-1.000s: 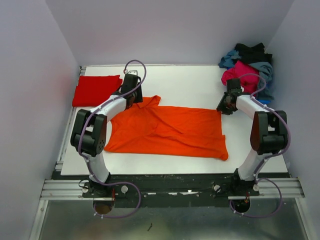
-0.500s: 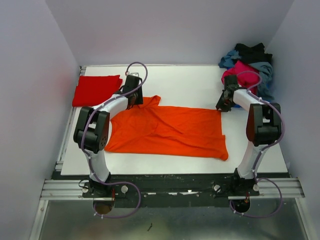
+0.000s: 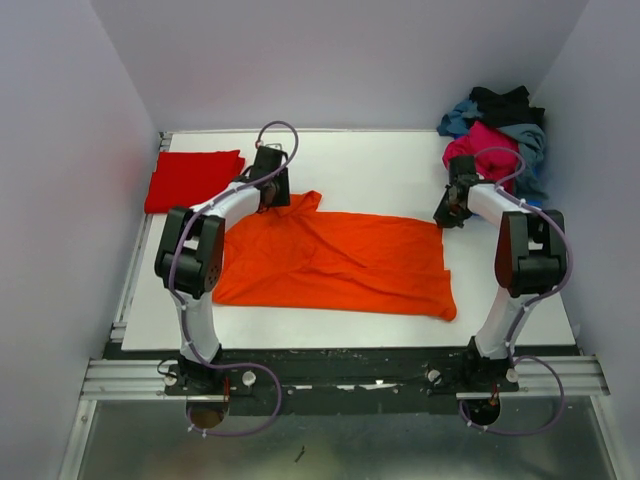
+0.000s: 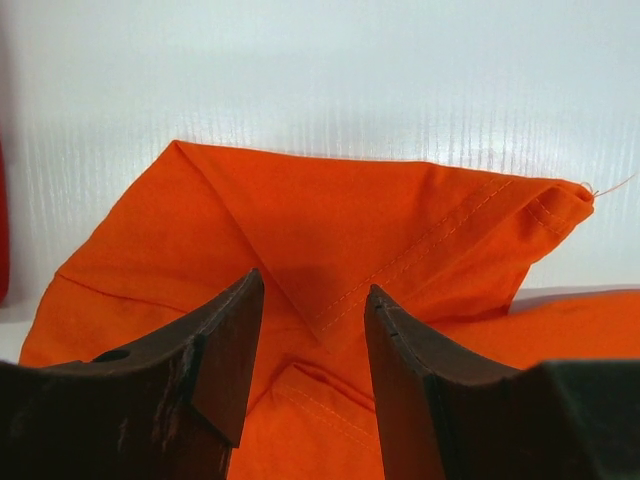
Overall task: Fold and stack the t-shirts
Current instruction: Grap the side of the flattened tshirt furthest away from the robot with both arms
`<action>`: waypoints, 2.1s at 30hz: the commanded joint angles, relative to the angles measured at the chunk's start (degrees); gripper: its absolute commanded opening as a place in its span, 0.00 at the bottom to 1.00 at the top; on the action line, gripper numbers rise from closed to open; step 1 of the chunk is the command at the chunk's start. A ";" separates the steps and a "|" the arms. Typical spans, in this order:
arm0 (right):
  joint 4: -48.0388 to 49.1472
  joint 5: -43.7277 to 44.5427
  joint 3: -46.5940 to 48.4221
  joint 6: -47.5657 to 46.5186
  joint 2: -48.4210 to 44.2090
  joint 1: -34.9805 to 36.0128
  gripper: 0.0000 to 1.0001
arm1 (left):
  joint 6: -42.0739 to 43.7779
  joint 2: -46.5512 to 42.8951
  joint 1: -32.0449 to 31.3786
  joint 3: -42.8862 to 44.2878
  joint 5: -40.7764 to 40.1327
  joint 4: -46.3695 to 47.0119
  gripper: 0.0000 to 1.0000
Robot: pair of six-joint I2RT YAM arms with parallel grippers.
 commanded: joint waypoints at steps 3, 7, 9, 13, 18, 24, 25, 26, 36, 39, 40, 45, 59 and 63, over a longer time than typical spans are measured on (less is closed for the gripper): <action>2.06 1.55 -1.86 0.08 -3.13 0.09 0.01 | -0.93 2.80 -0.22 2.75 2.34 -2.31 0.59; 2.06 1.28 -1.78 0.08 -2.86 0.09 0.01 | -1.19 4.20 -0.21 4.33 2.43 -3.62 0.57; 1.97 1.19 -1.69 0.16 -3.03 0.00 0.01 | -2.15 4.99 -0.30 5.30 0.42 -6.24 0.57; 2.06 1.28 -1.78 0.08 -3.39 0.09 0.01 | -4.00 2.45 -0.21 1.80 -2.49 -6.53 0.57; 1.97 1.02 -1.43 0.08 -2.86 0.09 0.01 | -5.58 2.00 -0.30 -0.76 0.31 -3.80 0.52; 1.97 1.11 -1.60 0.16 -3.56 0.09 0.01 | -6.03 2.62 -0.39 -0.06 1.02 -2.22 0.23; 1.97 1.11 -1.60 0.16 -3.65 0.09 0.01 | -6.03 2.54 -0.39 0.29 0.94 -2.31 0.22; 1.97 1.02 -1.60 0.16 -3.56 0.09 0.01 | -6.03 2.53 -0.39 0.73 0.94 -2.39 0.23; 1.79 0.84 -1.43 0.16 -3.56 0.09 0.01 | -5.41 1.92 -0.39 2.49 1.20 -4.06 0.47; 1.71 0.84 -1.43 0.16 -3.48 0.09 0.01 | -5.76 1.31 -0.39 1.44 2.07 -3.54 0.42; 1.79 0.93 -1.51 0.16 -3.48 0.09 0.01 | -5.94 1.04 -0.39 0.92 2.25 -3.28 0.41; 1.79 0.93 -1.51 0.25 -3.39 0.09 0.01 | -6.38 0.07 -0.65 -0.85 2.78 -1.95 0.38; 1.53 0.84 -1.43 0.25 -3.65 0.09 0.01 | -5.59 2.45 -0.74 1.35 1.29 -3.45 0.43; 1.53 0.93 -1.51 0.25 -3.74 0.09 0.01 | -5.41 2.88 -0.74 1.70 1.20 -3.63 0.39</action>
